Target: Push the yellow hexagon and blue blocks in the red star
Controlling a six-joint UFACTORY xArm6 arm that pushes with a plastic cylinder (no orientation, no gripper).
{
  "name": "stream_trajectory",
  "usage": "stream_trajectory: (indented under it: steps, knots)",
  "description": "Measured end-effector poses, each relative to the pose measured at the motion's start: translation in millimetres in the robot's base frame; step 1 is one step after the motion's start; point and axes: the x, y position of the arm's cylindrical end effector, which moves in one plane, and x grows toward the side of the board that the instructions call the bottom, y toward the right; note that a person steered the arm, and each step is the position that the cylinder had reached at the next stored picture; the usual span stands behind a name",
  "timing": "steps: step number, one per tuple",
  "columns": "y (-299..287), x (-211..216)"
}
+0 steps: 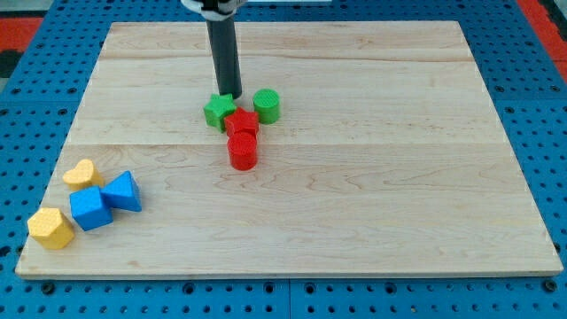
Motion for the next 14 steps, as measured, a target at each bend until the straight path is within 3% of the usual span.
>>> stream_trajectory:
  steps: [1, 2, 3, 4, 5, 6, 7, 9, 13, 14]
  knots:
    - [-67.9, -35.1]
    - [-149.2, 3.5]
    - [-202.6, 79.8]
    - [-227.6, 97.1]
    - [-228.3, 123.8]
    - [-226.6, 211.1]
    - [-226.2, 258.7]
    - [-197.0, 232.7]
    - [-76.7, 198.7]
    - [-73.7, 258.1]
